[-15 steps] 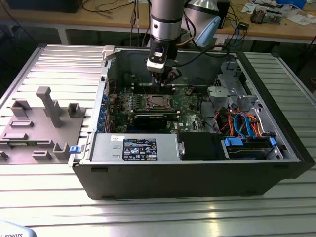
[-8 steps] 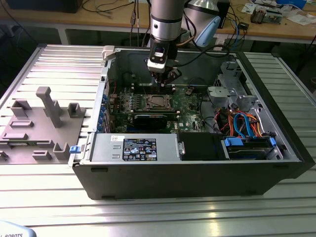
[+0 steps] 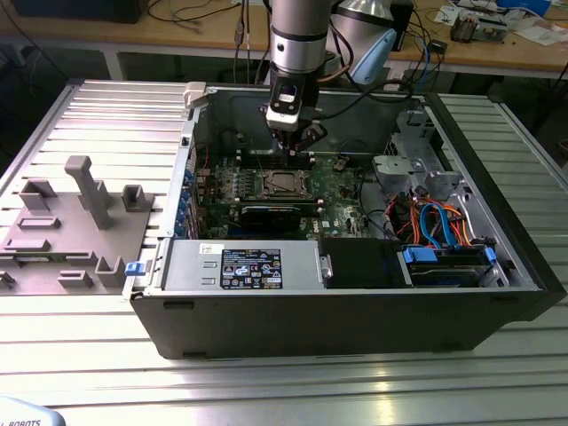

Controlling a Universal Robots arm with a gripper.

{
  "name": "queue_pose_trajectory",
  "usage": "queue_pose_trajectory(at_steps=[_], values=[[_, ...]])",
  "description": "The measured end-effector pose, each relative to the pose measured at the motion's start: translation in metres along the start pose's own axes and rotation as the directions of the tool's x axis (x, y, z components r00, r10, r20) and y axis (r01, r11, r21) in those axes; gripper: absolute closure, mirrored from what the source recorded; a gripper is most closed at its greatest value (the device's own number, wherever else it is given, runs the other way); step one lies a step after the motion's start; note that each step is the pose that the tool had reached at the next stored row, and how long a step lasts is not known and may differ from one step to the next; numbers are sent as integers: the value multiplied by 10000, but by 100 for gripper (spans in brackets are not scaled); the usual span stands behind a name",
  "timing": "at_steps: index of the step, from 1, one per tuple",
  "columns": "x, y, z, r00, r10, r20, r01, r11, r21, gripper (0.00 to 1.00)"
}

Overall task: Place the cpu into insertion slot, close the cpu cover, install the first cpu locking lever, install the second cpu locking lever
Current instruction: 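Install the first cpu locking lever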

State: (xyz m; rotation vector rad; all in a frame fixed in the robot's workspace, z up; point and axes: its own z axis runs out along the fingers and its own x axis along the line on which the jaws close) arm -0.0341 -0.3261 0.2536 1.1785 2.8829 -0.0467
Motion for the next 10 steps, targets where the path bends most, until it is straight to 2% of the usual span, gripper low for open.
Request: queue_pose_trajectory(at_steps=[10], values=[[0, 0, 0, 9998, -219, 3, 219, 9998, -8, 89]])
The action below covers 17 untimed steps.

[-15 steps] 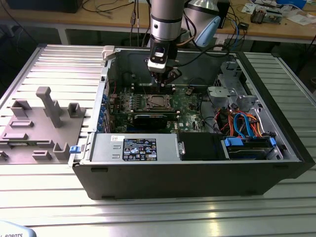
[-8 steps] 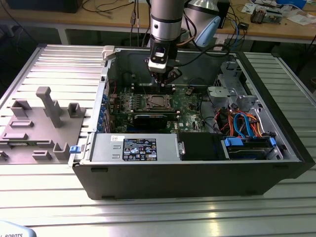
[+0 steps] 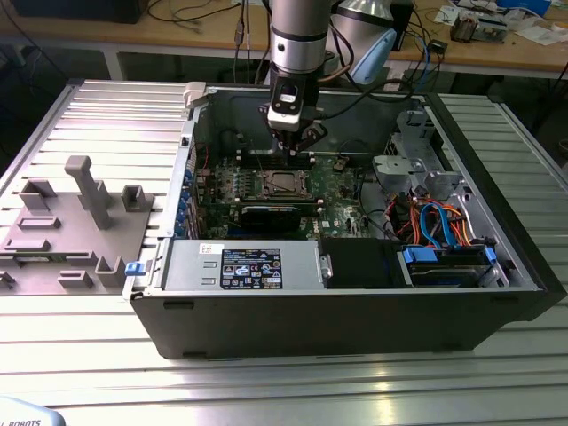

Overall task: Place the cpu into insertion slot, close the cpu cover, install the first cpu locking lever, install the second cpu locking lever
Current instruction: 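Install the first cpu locking lever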

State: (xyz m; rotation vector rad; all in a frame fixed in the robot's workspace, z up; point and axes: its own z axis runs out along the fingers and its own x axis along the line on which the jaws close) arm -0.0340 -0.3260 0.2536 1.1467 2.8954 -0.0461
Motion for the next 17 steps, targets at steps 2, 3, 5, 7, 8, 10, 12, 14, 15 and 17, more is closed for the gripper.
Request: queue_pose_trajectory(at_steps=[2, 3, 5, 7, 8, 10, 12, 14, 15, 17], values=[[0, 0, 0, 10000, -45, 1, 45, 10000, -2, 89], [0, 0, 0, 10000, -75, 2, 75, 10000, -3, 89], [0, 0, 0, 9999, -114, 3, 114, 9999, -3, 89], [0, 0, 0, 9998, -180, 4, 180, 9998, -7, 89], [1, 1, 0, 9998, -216, 5, 216, 9998, -8, 89], [1, 1, 0, 9996, -279, 5, 279, 9996, -10, 89], [1, 1, 0, 9994, -339, 7, 339, 9994, -12, 89], [1, 1, 0, 9993, -384, 7, 384, 9993, -14, 89], [1, 1, 0, 9992, -402, 8, 402, 9992, -14, 89], [1, 1, 0, 9990, -438, 9, 438, 9990, -15, 89]])
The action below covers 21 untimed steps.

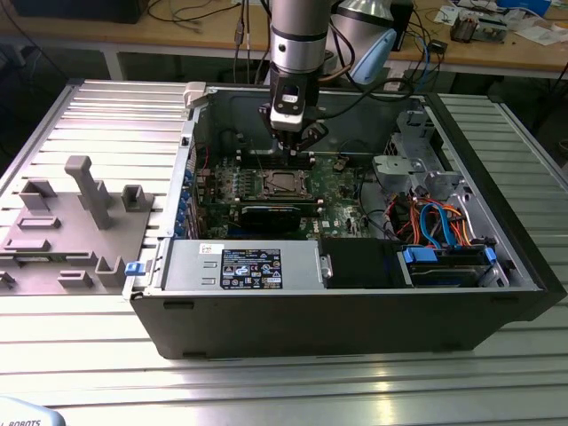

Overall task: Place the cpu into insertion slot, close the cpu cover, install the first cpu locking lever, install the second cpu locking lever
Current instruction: 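Install the first cpu locking lever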

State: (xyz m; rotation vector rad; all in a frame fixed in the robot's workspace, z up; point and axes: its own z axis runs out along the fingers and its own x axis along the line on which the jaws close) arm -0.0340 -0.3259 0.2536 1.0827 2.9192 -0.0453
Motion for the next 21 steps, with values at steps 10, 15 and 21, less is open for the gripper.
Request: queue_pose_trajectory(at_steps=[10, 15, 21], values=[[0, 0, 0, 9997, -229, 4, 229, 9997, -9, 89], [0, 0, 0, 9994, -348, 6, 348, 9994, -13, 89], [1, 1, 0, 9988, -480, 8, 480, 9988, -17, 89]])
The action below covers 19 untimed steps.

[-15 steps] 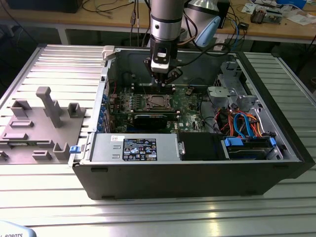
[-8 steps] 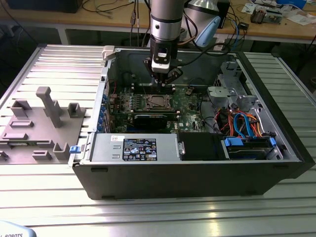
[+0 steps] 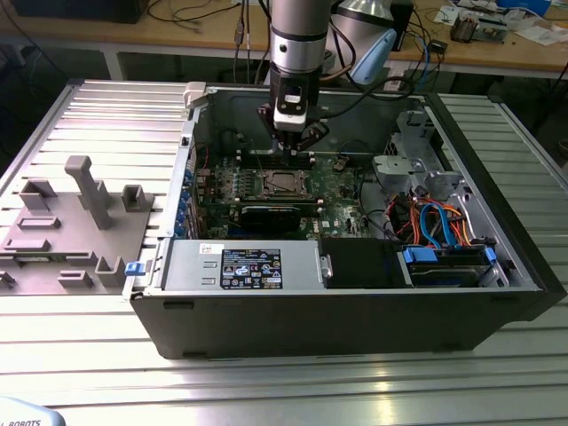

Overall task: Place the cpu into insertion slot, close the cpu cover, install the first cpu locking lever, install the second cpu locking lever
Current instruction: 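Install the first cpu locking lever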

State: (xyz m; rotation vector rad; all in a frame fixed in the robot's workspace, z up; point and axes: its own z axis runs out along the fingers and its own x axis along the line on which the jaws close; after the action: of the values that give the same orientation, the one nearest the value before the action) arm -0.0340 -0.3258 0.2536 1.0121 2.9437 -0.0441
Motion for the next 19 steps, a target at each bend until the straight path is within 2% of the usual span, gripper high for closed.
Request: queue_pose_trajectory(at_steps=[19], values=[[0, 0, 0, 9989, -472, 9, 473, 9989, -17, 89]])
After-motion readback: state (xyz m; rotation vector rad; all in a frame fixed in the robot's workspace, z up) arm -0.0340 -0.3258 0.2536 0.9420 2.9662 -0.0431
